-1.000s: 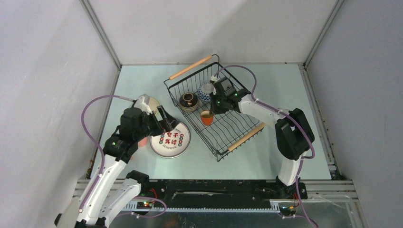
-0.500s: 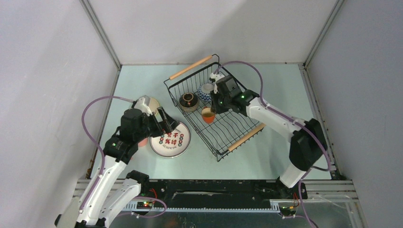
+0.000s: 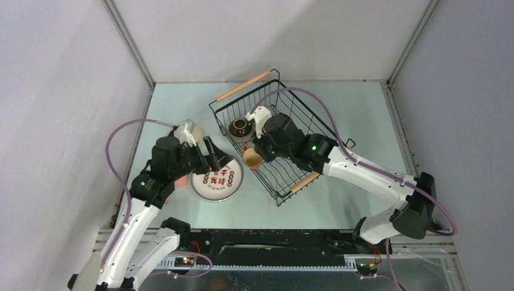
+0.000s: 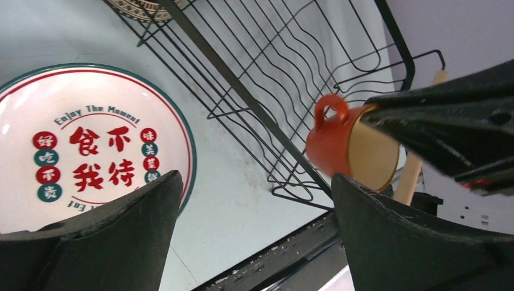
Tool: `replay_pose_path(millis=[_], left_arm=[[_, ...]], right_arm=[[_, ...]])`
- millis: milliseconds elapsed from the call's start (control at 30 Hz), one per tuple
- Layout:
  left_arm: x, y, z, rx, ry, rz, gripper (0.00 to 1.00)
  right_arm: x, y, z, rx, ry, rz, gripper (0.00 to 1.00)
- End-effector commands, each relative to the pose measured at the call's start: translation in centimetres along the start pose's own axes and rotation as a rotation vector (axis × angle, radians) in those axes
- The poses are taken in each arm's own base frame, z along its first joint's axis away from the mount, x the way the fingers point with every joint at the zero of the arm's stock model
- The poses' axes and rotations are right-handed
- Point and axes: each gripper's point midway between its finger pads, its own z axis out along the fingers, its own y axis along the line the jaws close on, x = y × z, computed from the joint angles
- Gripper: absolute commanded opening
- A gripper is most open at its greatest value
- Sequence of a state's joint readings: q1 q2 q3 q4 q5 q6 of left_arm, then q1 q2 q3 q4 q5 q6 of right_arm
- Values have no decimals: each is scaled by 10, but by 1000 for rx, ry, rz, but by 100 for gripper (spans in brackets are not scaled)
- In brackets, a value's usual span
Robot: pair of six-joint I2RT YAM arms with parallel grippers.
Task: Unload the mixed dishes from the dish rack
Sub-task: Place the cup at the center of the board.
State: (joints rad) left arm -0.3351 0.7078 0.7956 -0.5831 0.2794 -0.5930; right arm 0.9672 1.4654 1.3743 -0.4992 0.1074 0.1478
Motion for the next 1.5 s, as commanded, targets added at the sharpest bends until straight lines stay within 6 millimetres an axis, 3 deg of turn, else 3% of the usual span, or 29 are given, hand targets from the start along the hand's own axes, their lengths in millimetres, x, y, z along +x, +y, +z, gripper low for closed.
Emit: replay_pose_path(millis=[0, 233, 567, 867, 967, 1067, 1200, 1333, 1367, 1467], left_arm=[[-6, -30, -12, 118, -4, 50, 99], [2, -36, -9, 118, 17, 40, 90], [3, -52, -2, 137, 10, 35, 76], [12, -53, 10, 128, 51, 43, 36], [13, -50, 13, 108, 56, 50, 13], [11, -47, 13, 85, 51, 66, 1], [9, -36, 13, 24, 56, 110, 0], [12, -19, 11, -60, 78, 161, 0], [14, -12, 10, -88, 88, 177, 0], [23, 2, 10, -139, 128, 205, 0]], right_arm=[[-28, 19, -10, -7, -112, -52, 0], [-31, 39, -7, 0, -144, -46, 0], [-24, 47, -2, 36, -133, -45, 0], [-24, 61, 0, 15, -143, -51, 0], [-23, 64, 1, 5, -142, -48, 0], [-23, 67, 2, -8, -140, -41, 2], [-22, 68, 1, -12, -139, -32, 17], [-24, 63, -2, 7, -146, -30, 40], [-24, 63, -3, 9, -146, -33, 50], [-23, 57, -3, 40, -142, -44, 65]])
